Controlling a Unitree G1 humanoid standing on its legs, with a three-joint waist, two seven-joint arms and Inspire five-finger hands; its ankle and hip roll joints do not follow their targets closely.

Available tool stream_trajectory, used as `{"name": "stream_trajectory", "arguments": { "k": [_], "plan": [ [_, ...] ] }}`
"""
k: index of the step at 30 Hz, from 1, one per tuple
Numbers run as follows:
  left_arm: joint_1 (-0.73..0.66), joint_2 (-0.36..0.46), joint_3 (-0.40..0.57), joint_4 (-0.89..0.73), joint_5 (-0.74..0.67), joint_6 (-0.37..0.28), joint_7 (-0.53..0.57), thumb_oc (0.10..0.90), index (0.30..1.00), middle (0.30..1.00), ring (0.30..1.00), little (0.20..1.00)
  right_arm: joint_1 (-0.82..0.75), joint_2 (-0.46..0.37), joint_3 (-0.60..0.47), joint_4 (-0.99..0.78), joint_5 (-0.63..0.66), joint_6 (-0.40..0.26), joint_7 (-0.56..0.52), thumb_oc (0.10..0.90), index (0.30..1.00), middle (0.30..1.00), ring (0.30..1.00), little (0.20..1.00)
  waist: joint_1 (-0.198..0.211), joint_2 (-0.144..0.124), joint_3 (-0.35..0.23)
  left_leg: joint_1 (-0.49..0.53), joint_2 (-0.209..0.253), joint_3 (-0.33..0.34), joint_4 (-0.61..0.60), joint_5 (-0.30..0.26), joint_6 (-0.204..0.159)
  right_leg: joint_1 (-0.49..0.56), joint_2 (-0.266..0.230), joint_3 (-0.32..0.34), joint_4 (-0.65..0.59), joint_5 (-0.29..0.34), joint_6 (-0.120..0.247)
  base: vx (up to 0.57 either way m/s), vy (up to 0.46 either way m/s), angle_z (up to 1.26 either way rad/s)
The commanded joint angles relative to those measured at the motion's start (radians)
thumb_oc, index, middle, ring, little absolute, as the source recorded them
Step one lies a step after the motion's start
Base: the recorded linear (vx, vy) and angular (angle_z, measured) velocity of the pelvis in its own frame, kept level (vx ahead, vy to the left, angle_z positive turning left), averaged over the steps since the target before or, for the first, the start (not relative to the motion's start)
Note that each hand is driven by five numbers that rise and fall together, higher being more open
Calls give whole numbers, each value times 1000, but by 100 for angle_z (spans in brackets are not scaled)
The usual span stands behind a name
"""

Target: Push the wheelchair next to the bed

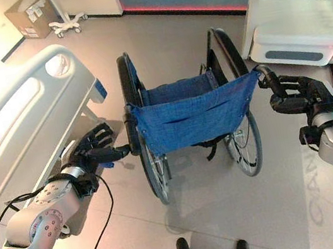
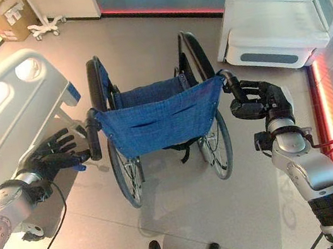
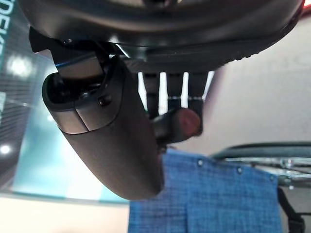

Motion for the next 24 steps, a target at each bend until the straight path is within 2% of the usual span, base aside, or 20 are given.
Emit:
{"name": "stream_trajectory", "arguments": {
  "k": [1, 12, 17, 24],
  "plan": [
    [-182, 2, 121, -132, -66, -173, -27, 800, 900, 900, 900, 900, -102, -62, 78, -136, -19, -42, 25, 400, 300, 300, 300, 300, -25, -5, -69, 68, 10, 17, 3, -100, -49, -6, 16, 17, 1, -8, -12, 0, 0, 0],
    [-169, -8, 107, -137, -106, -174, -29, 800, 900, 900, 900, 900, -114, -75, 86, -140, -26, -47, 8, 400, 300, 300, 300, 300, -23, -7, -74, 75, 6, 17, 3, -104, -50, -1, 18, 13, 1, -9, -9, 0, 0, 0],
    [-160, -20, 134, -151, -133, -277, 30, 800, 900, 900, 900, 900, -107, -82, 76, -138, -30, -50, 10, 400, 300, 300, 300, 300, -21, -9, -74, 79, 8, 19, 3, -104, -52, 3, 17, 10, 1, -10, -10, 0, 0, 0],
    [-133, -31, 202, -159, -167, -343, 147, 800, 900, 900, 900, 900, -79, -82, 56, -143, -25, -58, 16, 400, 300, 300, 300, 300, -18, -12, -76, 82, 8, 18, 3, -107, -54, 8, 15, 3, 1, -14, -10, 0, 0, 0]
  ]
}}
